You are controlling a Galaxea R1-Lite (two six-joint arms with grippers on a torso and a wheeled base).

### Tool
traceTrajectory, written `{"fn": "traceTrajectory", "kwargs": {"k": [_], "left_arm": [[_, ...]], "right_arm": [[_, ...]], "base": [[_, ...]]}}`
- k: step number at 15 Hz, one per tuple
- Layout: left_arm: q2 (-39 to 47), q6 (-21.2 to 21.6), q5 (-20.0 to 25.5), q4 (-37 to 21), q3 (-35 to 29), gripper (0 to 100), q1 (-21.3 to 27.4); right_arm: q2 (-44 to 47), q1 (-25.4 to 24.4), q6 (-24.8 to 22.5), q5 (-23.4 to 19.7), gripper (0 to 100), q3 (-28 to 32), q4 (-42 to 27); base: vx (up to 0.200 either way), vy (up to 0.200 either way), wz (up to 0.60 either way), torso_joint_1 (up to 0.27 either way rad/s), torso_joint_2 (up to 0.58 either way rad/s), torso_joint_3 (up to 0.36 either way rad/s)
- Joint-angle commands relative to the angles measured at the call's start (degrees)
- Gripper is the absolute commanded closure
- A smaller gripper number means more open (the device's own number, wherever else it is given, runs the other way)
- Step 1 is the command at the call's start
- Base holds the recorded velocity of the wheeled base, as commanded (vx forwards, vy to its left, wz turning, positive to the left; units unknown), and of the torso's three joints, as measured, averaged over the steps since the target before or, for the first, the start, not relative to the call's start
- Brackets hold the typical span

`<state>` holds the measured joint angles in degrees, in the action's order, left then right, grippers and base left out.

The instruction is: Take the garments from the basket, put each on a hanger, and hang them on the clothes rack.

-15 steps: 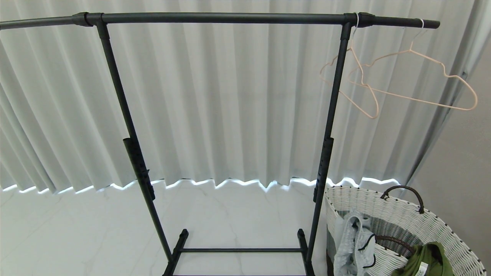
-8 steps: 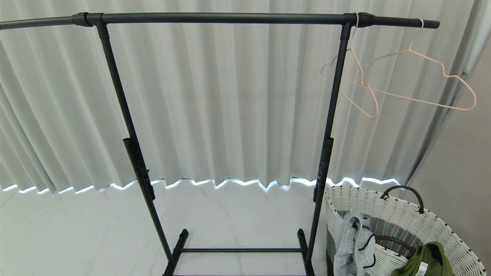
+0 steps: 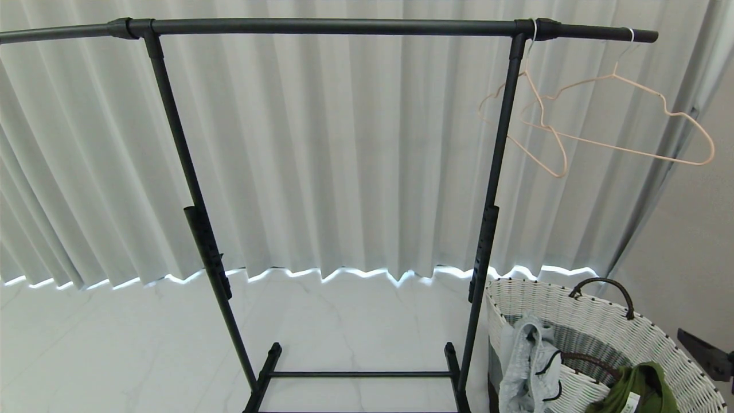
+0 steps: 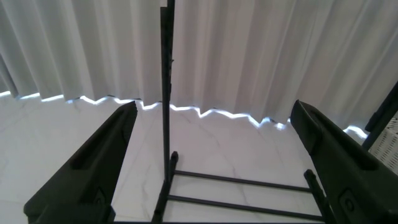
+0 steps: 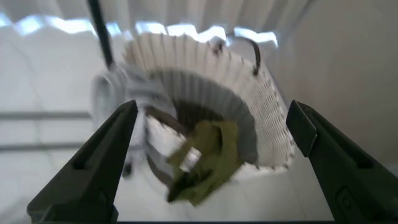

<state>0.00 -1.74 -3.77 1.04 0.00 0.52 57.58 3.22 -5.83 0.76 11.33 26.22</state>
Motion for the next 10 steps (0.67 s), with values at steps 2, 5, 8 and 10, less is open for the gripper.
{"fn": "traceTrajectory", "kwargs": {"k": [2, 5, 8, 10], "left_arm": [[0.1, 0.0, 0.0, 0.0, 0.0, 0, 0.0], [0.1, 0.0, 0.0, 0.0, 0.0, 0, 0.0], [0.1, 0.0, 0.0, 0.0, 0.0, 0, 0.0], [0.1, 0.0, 0.0, 0.0, 0.0, 0, 0.0]], "right_arm": [[17.1, 2.6, -4.3, 0.3, 0, -0.8, 2.7], [25.8, 2.8, -6.0, 4.0, 0, -0.6, 9.9], [30.8, 2.8, -12.6, 6.0, 0, -0.4, 12.8], [33.6, 2.8, -17.2, 6.1, 0, -0.2, 13.5]], "base": [[0.0, 0.0, 0.0, 0.0, 0.0, 0.0], [0.0, 0.0, 0.0, 0.0, 0.0, 0.0], [0.0, 0.0, 0.0, 0.0, 0.0, 0.0], [0.0, 0.0, 0.0, 0.0, 0.0, 0.0]]}}
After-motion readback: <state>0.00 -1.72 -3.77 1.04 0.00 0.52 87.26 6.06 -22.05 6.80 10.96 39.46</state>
